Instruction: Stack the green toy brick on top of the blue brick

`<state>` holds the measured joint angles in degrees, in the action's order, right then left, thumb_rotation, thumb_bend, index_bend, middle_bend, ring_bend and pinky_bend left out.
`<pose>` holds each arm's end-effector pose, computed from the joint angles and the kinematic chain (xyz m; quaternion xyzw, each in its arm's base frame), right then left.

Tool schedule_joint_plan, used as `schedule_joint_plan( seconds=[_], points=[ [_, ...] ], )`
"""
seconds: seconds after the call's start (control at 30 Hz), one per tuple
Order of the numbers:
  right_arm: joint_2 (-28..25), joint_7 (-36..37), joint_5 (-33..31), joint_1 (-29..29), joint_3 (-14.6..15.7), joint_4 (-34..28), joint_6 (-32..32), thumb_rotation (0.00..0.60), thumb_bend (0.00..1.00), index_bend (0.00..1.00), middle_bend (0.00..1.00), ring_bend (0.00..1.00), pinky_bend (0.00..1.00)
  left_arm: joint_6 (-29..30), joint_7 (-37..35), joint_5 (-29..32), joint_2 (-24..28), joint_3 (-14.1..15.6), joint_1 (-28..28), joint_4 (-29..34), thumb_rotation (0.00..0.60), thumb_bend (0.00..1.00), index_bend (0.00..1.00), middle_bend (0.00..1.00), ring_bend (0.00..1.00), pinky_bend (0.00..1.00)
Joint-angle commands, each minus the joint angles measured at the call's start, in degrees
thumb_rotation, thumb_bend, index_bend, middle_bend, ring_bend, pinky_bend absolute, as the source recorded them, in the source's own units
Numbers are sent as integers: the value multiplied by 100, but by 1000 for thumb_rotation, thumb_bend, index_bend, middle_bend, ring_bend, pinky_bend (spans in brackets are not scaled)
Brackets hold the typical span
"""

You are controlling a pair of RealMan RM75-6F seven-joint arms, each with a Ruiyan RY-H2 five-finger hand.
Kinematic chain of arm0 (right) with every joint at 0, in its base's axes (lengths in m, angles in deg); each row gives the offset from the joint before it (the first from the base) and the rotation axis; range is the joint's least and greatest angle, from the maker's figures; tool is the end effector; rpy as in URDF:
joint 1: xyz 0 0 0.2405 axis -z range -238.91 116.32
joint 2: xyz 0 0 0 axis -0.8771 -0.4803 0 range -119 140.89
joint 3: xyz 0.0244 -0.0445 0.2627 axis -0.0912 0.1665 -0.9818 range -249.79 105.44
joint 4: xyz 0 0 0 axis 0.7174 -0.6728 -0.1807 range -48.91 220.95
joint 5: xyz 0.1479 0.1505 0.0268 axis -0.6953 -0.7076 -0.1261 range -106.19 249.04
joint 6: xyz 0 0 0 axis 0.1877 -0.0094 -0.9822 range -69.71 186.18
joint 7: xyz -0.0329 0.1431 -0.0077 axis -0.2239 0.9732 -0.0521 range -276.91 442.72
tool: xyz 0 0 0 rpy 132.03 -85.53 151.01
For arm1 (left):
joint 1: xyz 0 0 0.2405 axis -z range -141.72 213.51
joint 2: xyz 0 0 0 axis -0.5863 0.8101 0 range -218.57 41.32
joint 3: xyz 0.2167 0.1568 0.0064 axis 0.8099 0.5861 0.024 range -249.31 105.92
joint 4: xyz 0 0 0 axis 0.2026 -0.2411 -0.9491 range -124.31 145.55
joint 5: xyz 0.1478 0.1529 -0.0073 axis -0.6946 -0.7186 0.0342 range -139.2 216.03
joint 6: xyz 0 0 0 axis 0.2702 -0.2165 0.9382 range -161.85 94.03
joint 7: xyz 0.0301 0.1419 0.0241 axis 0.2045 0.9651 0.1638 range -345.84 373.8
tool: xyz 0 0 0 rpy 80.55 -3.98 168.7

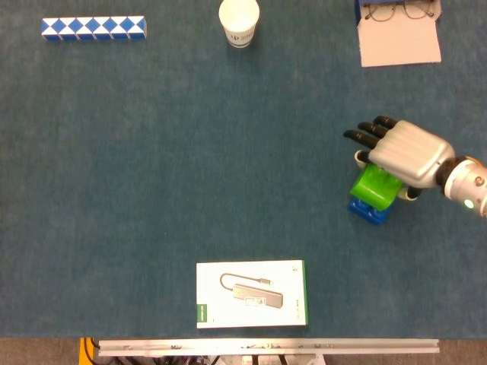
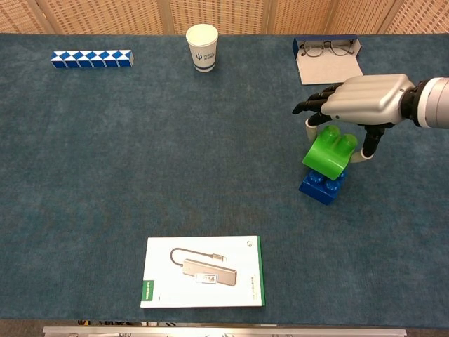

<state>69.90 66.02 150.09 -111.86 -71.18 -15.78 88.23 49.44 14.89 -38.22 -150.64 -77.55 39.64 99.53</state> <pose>-0.1748 -0.3167 0.0611 0.9164 -0.2377 0.1425 0.2889 -0.3585 0.1885 0.1954 -0.5483 -0.3878 -0.3342 0.6613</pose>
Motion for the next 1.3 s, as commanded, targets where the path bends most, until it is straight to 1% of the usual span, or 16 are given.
schedule_joint_plan(
  seconds=[0.03,0.57,1.3],
  points=[
    [7,-153,-94,-16,45,-54,11,600,181,410,60,0,109,10,-7,-8,7,0,-5,7,600,76,443,363,263,333],
    [19,-855,-536,-87,253,-202,107,600,181,423,61,0,109,44,23,-40,20,14,-22,50,600,76,443,363,263,333],
    [130,-1191,-875,-274,421,-244,111,600,181,425,61,0,109,42,20,-30,45,9,-29,78,600,76,443,363,263,334]
  ],
)
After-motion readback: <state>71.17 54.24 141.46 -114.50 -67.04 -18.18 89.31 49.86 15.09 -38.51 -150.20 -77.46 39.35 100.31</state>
